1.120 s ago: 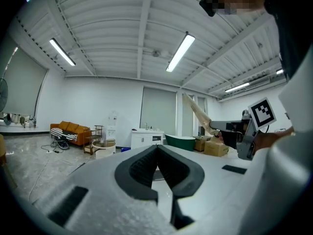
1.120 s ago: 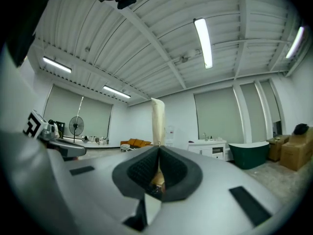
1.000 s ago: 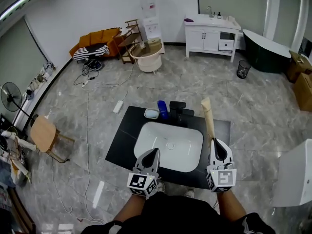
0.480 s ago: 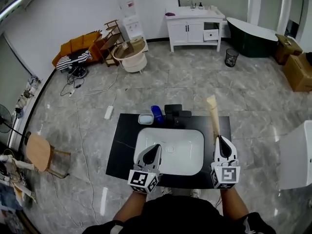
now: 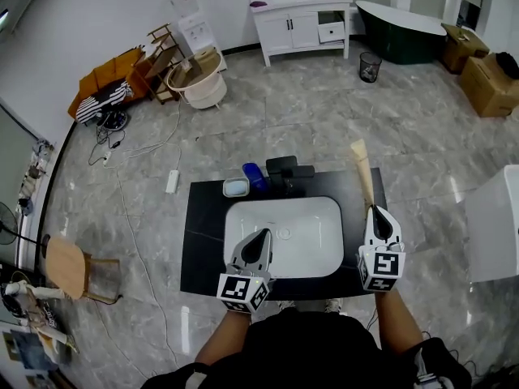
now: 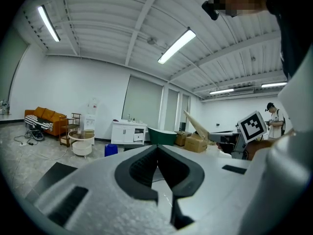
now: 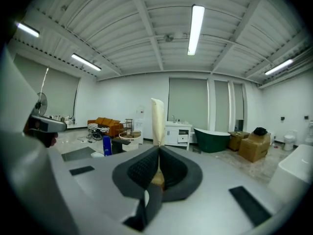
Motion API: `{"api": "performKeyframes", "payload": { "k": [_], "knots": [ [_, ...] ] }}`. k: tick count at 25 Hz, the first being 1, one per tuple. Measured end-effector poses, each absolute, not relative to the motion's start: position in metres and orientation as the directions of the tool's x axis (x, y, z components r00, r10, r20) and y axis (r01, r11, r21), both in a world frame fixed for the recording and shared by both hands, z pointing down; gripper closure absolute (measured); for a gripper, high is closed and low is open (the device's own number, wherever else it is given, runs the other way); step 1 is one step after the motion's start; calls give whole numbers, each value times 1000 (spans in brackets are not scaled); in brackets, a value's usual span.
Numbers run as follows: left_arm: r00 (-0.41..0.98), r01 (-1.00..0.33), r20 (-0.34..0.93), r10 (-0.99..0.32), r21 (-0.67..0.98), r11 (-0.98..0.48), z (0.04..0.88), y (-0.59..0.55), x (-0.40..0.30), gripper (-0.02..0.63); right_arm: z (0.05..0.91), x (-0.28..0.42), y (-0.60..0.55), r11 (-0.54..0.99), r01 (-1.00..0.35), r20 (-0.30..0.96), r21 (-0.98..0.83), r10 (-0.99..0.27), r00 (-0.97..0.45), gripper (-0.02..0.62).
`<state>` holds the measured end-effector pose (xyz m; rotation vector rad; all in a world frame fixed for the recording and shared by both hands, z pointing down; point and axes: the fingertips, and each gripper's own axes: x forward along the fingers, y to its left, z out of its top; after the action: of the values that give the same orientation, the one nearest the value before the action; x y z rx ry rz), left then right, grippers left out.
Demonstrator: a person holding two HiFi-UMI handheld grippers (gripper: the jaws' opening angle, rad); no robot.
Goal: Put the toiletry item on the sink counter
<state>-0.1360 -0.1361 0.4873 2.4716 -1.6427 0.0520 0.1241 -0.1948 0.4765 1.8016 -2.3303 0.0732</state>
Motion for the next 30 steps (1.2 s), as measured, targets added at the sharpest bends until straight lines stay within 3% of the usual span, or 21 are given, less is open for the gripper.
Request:
{"api": "performKeyframes", "payload": {
  "k": [17, 30],
  "knots": [
    [433, -901, 184, -883, 119, -417, 511, -136, -134, 597, 622, 150, -181, 209, -966, 515, 151, -851, -103, 588],
    [432, -902, 224, -874, 131, -412, 529, -132, -135, 597, 704, 167, -170, 220, -952, 680, 215, -733, -15, 588]
  ]
}}
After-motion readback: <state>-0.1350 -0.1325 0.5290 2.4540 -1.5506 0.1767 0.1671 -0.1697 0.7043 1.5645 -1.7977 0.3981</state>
